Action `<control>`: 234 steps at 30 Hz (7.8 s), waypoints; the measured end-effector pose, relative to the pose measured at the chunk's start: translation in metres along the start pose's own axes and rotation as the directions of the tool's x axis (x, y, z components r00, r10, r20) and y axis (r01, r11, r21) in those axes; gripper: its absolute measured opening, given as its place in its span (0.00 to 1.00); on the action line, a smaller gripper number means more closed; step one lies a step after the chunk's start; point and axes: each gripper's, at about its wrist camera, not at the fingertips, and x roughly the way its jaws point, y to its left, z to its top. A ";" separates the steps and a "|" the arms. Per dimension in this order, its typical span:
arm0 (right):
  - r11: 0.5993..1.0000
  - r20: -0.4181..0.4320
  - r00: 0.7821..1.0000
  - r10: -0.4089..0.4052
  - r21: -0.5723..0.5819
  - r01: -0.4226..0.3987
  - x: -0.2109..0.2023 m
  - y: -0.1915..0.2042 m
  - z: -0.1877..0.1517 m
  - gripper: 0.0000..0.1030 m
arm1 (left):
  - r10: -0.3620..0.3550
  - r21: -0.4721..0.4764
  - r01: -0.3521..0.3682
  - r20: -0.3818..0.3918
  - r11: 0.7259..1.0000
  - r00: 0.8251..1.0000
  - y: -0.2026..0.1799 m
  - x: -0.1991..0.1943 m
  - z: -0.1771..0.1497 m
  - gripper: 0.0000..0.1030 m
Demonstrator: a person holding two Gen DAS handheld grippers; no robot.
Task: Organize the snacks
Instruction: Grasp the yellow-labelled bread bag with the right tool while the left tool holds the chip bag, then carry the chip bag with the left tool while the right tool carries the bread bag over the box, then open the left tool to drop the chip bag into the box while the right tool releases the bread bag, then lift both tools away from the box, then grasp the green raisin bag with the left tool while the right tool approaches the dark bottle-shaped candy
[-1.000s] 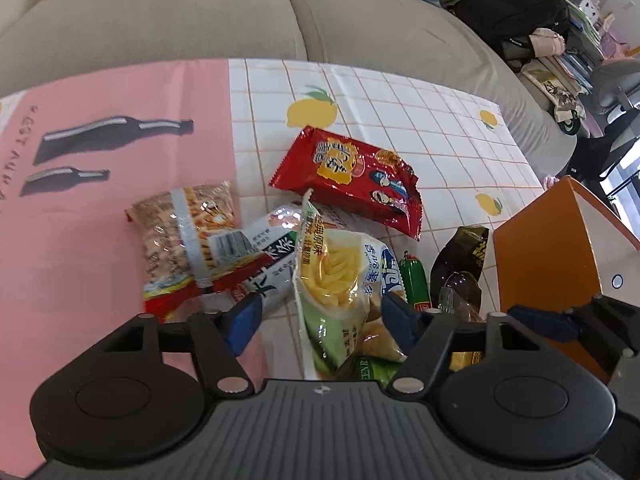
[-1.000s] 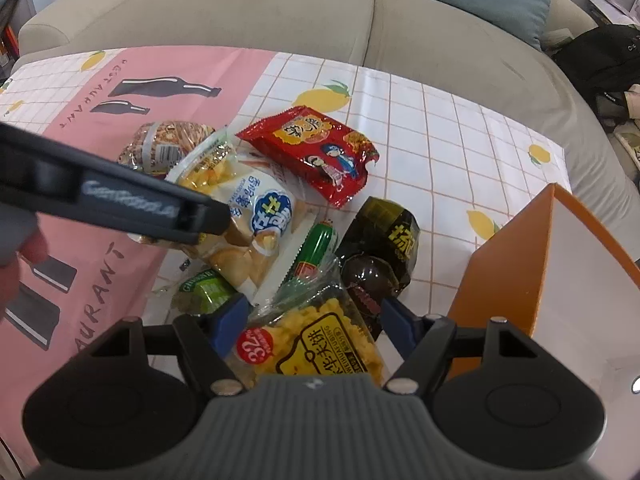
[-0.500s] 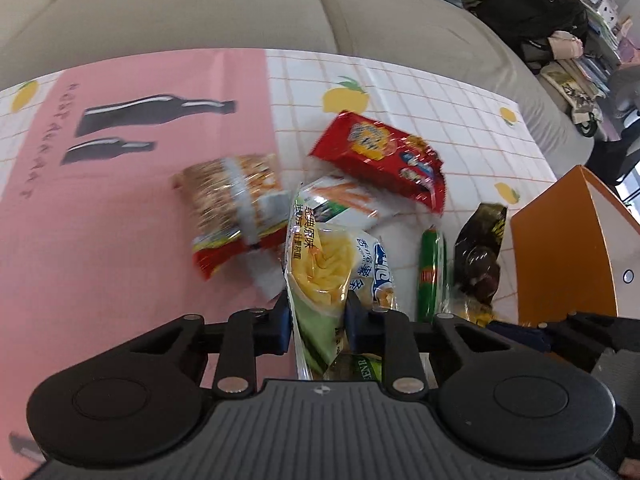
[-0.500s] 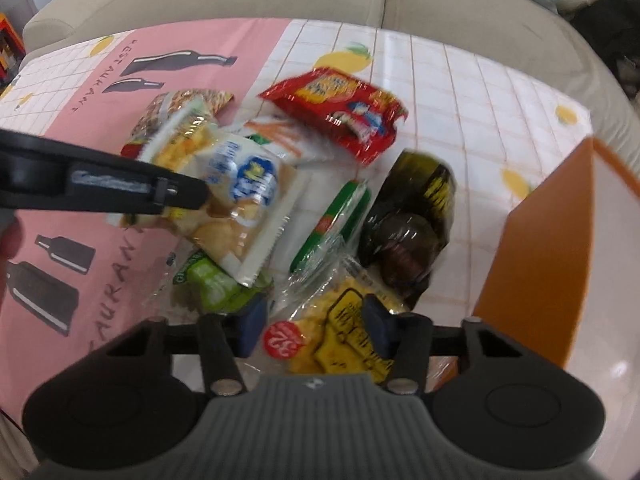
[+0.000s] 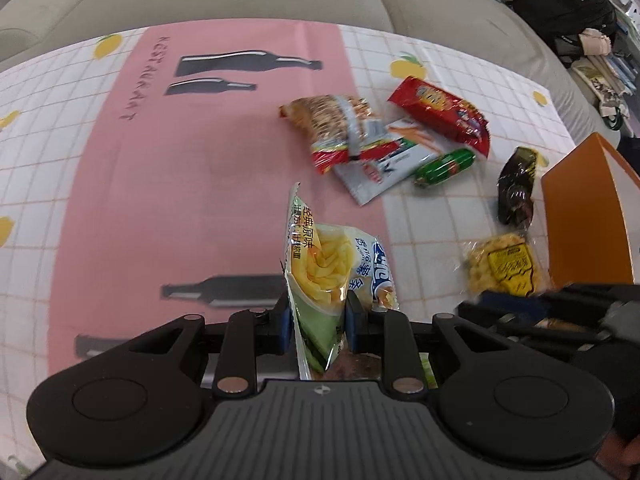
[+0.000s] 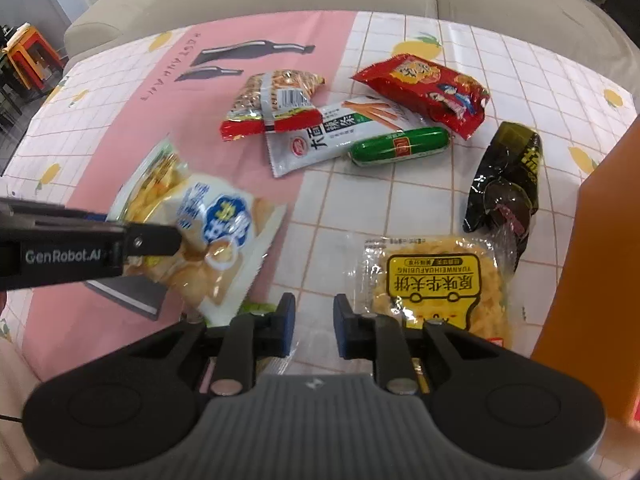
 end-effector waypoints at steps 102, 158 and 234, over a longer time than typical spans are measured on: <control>0.926 0.238 0.951 -0.197 0.363 0.101 -0.216 -0.197 -0.048 0.28 | -0.295 0.393 0.230 0.114 0.890 0.948 -0.263 -0.077 0.052 0.22; 0.869 0.002 0.974 -0.224 0.452 0.199 -0.126 -0.258 -0.056 0.72 | -0.023 0.716 -0.019 0.050 0.698 0.998 -0.337 -0.012 0.032 0.67; 0.991 0.142 0.982 -0.128 0.042 0.123 -0.024 -0.027 -0.057 0.54 | -0.073 0.239 0.101 -0.123 0.966 0.990 -0.062 0.041 -0.047 0.52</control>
